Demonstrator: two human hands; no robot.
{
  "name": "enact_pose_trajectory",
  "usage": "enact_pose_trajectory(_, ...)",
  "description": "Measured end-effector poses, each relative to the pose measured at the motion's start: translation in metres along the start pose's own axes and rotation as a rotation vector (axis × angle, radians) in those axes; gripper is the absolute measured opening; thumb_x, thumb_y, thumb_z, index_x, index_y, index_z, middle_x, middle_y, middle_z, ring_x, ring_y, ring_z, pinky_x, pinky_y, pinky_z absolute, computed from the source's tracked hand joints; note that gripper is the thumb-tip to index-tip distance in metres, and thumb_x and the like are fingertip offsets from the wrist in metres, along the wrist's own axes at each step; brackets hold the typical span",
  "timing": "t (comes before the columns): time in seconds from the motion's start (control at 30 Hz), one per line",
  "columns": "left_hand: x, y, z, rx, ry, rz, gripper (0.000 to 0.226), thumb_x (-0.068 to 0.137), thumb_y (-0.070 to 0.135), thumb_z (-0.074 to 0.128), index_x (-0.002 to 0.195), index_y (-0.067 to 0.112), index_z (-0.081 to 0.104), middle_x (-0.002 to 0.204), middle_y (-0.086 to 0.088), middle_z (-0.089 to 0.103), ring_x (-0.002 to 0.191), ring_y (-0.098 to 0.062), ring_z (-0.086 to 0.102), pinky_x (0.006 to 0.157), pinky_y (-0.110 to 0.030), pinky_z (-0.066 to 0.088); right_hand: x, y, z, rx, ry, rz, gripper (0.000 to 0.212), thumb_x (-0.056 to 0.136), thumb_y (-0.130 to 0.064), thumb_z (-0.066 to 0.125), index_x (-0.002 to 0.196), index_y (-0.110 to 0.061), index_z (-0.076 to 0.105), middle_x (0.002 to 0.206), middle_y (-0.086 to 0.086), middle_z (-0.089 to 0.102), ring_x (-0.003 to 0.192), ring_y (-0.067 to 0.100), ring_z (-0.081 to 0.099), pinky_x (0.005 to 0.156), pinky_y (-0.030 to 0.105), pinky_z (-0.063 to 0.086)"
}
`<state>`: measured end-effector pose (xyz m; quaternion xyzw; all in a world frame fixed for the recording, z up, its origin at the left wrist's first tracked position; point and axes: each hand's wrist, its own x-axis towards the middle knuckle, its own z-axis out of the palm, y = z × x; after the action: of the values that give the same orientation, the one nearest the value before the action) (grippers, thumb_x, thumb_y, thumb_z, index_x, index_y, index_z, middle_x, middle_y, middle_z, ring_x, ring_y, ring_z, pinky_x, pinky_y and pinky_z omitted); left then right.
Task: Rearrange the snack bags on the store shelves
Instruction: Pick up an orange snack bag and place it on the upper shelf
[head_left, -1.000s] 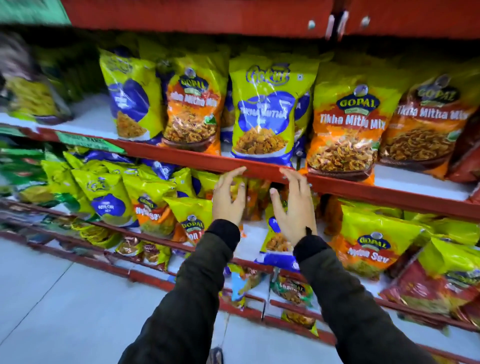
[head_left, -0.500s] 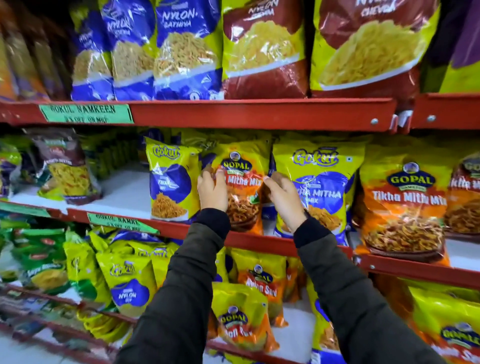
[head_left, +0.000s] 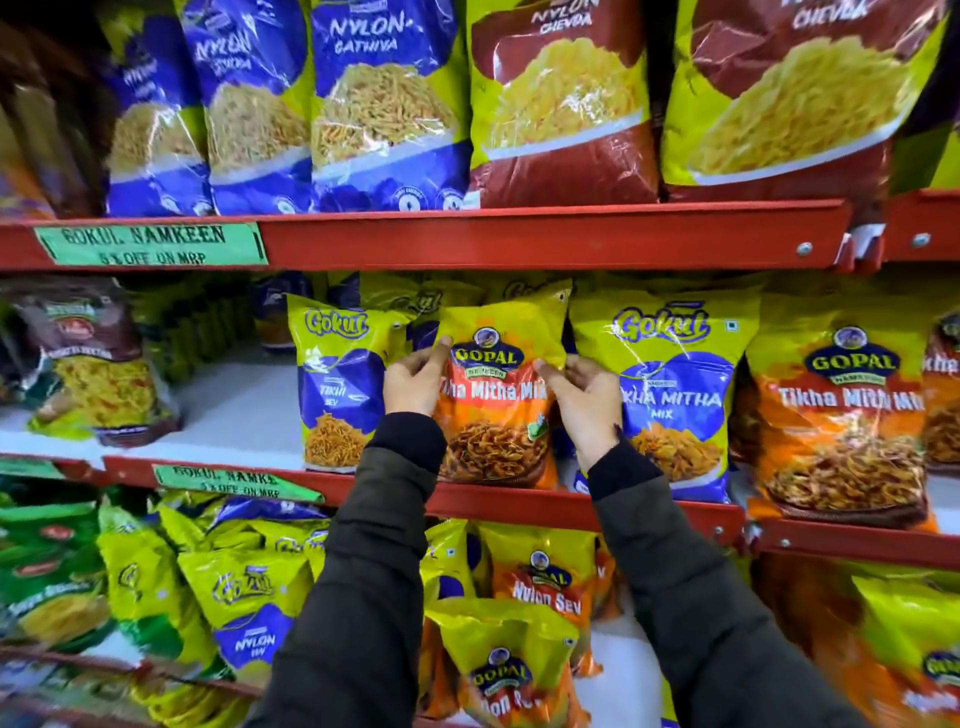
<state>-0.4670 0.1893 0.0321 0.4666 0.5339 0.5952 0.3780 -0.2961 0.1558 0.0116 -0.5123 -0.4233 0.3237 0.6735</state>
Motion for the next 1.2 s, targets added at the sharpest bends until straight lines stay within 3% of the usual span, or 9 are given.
enact_pose_trajectory(0.1,-0.007,0.002,-0.008,-0.075,0.085,0.115,0.021,0.086,0.035,0.068,0.077,0.016,0.067,0.082,-0.008,0.068,0.083,-0.020,0.061,0.082,-0.036,0.050,-0.010,-0.012,-0.005,0.061,-0.015,-0.046,0.009,0.084,-0.020,0.077,0.081,-0.017,0.069,0.083,0.000,0.072,0.076,0.004,0.065,0.076,0.021,0.050)
enact_pose_trajectory(0.17,-0.016,0.003,-0.013,-0.132,0.127,0.192,0.021,0.088,0.032,0.066,0.083,0.012,0.067,0.079,-0.001,0.066,0.081,-0.016,0.060,0.080,-0.034,0.049,-0.020,-0.022,-0.007,0.076,-0.034,-0.089,0.012,0.084,-0.019,0.076,0.075,-0.024,0.069,0.078,-0.004,0.073,0.071,0.000,0.067,0.069,0.014,0.053)
enact_pose_trajectory(0.37,-0.072,0.028,-0.009,-0.244,0.148,0.312,0.019,0.091,0.029,0.062,0.073,0.024,0.062,0.070,0.010,0.056,0.069,-0.002,0.050,0.071,-0.016,0.044,-0.051,-0.045,-0.048,0.169,-0.066,-0.128,0.016,0.085,-0.025,0.076,0.091,-0.010,0.077,0.093,0.017,0.078,0.086,0.024,0.073,0.078,0.038,0.060)
enact_pose_trajectory(0.5,-0.077,0.036,-0.009,-0.248,0.064,0.324,0.023,0.093,0.032,0.059,0.071,0.026,0.058,0.068,0.009,0.051,0.068,-0.006,0.045,0.066,-0.022,0.039,-0.057,-0.052,-0.056,0.190,-0.033,-0.110,0.027,0.083,-0.030,0.076,0.097,-0.007,0.077,0.095,0.014,0.078,0.093,0.028,0.073,0.088,0.046,0.058)
enact_pose_trajectory(0.67,-0.138,0.043,0.029,-0.329,-0.023,0.279,0.015,0.091,0.034,0.059,0.078,0.027,0.061,0.074,0.004,0.052,0.082,-0.023,0.043,0.076,-0.042,0.037,-0.074,-0.062,-0.125,0.193,-0.015,-0.120,0.020,0.084,-0.030,0.076,0.093,-0.012,0.079,0.096,0.015,0.078,0.091,0.023,0.071,0.093,0.053,0.055)
enact_pose_trajectory(0.83,-0.212,0.049,0.095,-0.384,-0.009,0.240,0.016,0.092,0.021,0.062,0.076,0.024,0.060,0.070,0.007,0.055,0.071,-0.008,0.048,0.079,-0.031,0.039,-0.088,-0.075,-0.221,0.196,0.049,-0.093,0.028,0.083,-0.026,0.077,0.102,-0.006,0.077,0.097,0.010,0.078,0.094,0.019,0.070,0.095,0.043,0.055)
enact_pose_trajectory(0.97,-0.265,0.045,0.146,-0.392,-0.033,0.212,0.019,0.093,0.019,0.060,0.075,0.022,0.056,0.058,0.016,0.050,0.056,0.005,0.042,0.060,-0.011,0.036,-0.100,-0.079,-0.295,0.159,0.095,-0.101,0.022,0.084,-0.026,0.076,0.097,-0.009,0.078,0.092,0.007,0.077,0.089,0.010,0.067,0.088,0.030,0.054)
enact_pose_trajectory(1.1,-0.300,0.036,0.174,-0.454,-0.053,0.108,0.024,0.085,0.021,0.067,0.063,0.025,0.059,0.064,0.005,0.045,0.061,-0.008,0.038,0.058,-0.025,0.031,-0.110,-0.075,-0.352,0.124,0.132,-0.082,0.028,0.082,-0.036,0.077,0.092,-0.010,0.079,0.094,0.008,0.077,0.087,0.012,0.067,0.085,0.033,0.054)
enact_pose_trajectory(1.2,-0.322,0.036,0.190,-0.507,-0.090,-0.002,0.029,0.085,0.013,0.065,0.060,0.023,0.053,0.050,0.011,0.043,0.046,-0.004,0.036,0.042,-0.018,0.028,-0.117,-0.070,-0.385,0.157,0.154,-0.040,0.032,0.083,-0.038,0.076,0.093,-0.007,0.077,0.093,0.011,0.076,0.085,0.017,0.066,0.082,0.039,0.053)
